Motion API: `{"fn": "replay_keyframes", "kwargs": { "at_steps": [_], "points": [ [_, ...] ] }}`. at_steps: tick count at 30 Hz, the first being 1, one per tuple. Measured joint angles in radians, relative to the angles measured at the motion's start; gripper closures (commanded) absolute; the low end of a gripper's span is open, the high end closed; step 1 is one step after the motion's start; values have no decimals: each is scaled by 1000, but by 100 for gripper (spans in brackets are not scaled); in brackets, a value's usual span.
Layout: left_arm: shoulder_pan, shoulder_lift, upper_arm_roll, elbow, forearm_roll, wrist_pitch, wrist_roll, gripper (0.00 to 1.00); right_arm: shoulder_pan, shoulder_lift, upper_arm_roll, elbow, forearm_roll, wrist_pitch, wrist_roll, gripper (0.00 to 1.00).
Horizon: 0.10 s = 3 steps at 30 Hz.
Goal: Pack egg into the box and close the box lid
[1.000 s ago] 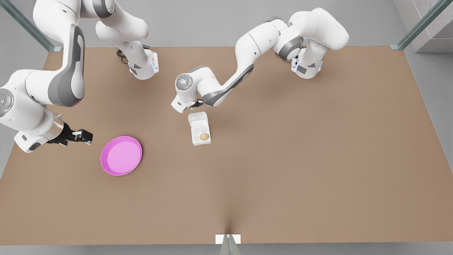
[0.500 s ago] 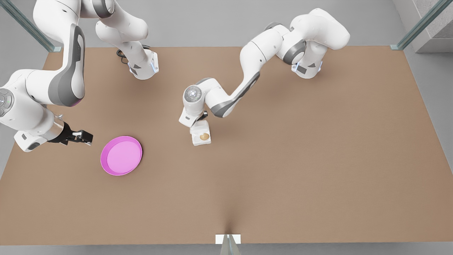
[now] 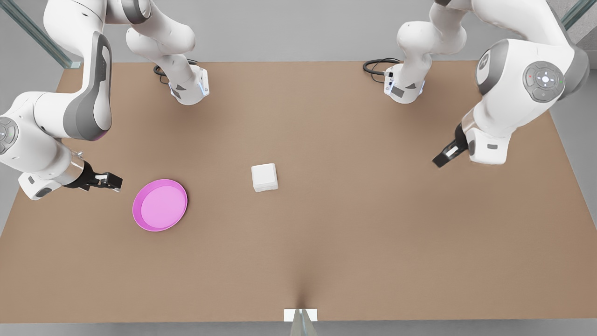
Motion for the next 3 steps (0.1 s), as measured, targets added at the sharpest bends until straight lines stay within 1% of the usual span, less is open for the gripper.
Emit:
{"fn": "replay_keyframes", "kwargs": {
  "at_steps": [3],
  "points": [
    [6, -23, -11, -21, 23, -29, 105, 0, 0, 0, 0, 1, 1, 1, 3, 0]
  ]
}}
